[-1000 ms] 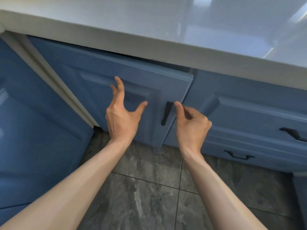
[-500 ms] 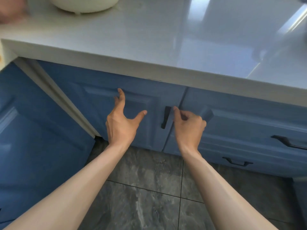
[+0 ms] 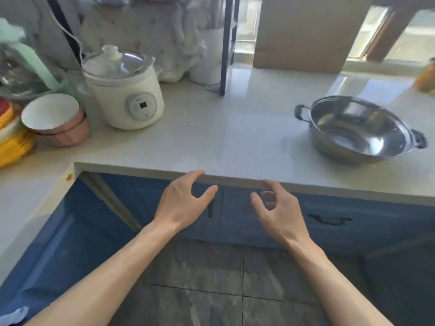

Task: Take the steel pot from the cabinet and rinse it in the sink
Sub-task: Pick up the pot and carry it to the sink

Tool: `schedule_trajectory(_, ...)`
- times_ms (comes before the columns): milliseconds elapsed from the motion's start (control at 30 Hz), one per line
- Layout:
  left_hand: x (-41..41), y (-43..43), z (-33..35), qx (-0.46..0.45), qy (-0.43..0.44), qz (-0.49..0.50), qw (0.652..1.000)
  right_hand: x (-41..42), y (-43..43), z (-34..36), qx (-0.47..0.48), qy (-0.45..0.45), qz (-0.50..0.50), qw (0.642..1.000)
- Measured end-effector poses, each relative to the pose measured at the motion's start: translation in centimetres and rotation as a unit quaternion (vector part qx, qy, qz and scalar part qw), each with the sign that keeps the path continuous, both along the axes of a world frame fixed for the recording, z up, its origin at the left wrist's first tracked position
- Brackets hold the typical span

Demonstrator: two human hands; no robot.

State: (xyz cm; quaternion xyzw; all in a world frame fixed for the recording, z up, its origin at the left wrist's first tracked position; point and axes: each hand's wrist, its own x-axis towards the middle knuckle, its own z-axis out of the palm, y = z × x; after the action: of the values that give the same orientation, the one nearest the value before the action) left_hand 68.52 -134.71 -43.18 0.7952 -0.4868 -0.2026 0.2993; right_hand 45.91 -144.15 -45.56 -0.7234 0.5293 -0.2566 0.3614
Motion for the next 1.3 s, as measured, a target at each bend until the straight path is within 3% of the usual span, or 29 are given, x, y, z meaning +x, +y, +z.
schedule_trajectory(67, 0.1, -0.2, 0.9, 0.02, -0.014, -0.006, 1.0, -0.7, 0.0, 0.6, 0.006, 0.038, 0.015, 0.999)
schedule_trajectory(333, -8.7, -8.1, 15.2, 0.068, -0.036, -0.081, 0.994, -13.9, -6.4, 15.7, 0.027, 0.17, -0.021, 0.985)
schedule_trajectory(600, -13.6, -14.8, 17.0, 0.151, -0.107, -0.071, 0.98, -22.7, -12.2, 20.3, 0.052, 0.239, -0.086, 0.966)
schedule_trajectory(767, -13.6, -21.6, 14.7, 0.172, -0.184, -0.049, 0.967, -24.2, -18.4, 18.1, 0.058, 0.287, -0.149, 0.945)
schedule_trajectory(900, -12.8, -27.9, 12.4, 0.125, -0.213, -0.048, 0.968, -23.5, -24.1, 14.9, 0.058, 0.288, -0.171, 0.94)
schedule_trajectory(1300, -8.9, -40.2, 2.5, 0.186, -0.093, -0.132, 0.969, -23.1, -33.0, 5.2, 0.162, 0.221, -0.179, 0.945)
